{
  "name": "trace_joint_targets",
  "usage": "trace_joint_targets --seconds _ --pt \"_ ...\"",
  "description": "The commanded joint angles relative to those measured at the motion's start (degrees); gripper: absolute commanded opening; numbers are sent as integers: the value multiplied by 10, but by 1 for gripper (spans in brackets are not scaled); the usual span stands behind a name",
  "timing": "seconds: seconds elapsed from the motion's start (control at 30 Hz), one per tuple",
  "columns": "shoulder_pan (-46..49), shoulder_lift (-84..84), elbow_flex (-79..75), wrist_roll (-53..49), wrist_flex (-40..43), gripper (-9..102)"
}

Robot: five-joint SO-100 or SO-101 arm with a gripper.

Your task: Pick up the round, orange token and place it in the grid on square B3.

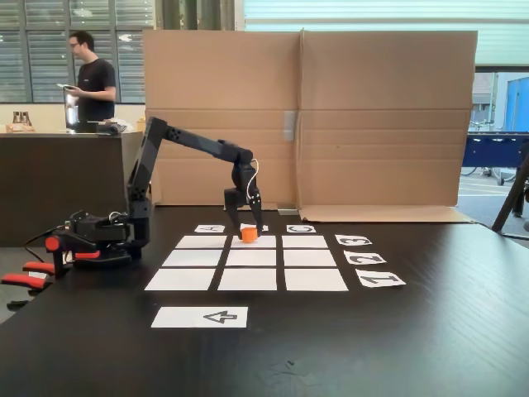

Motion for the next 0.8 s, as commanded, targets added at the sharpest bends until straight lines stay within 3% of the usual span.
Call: trace_joint_targets --seconds 0.0,0.27,0.57,0.77 --pt "4 15 11 9 -15 36" --pt "4 95 105 15 -90 45" --pt "16 330 319 4 -246 67" --pt "65 548 489 -26 -334 68"
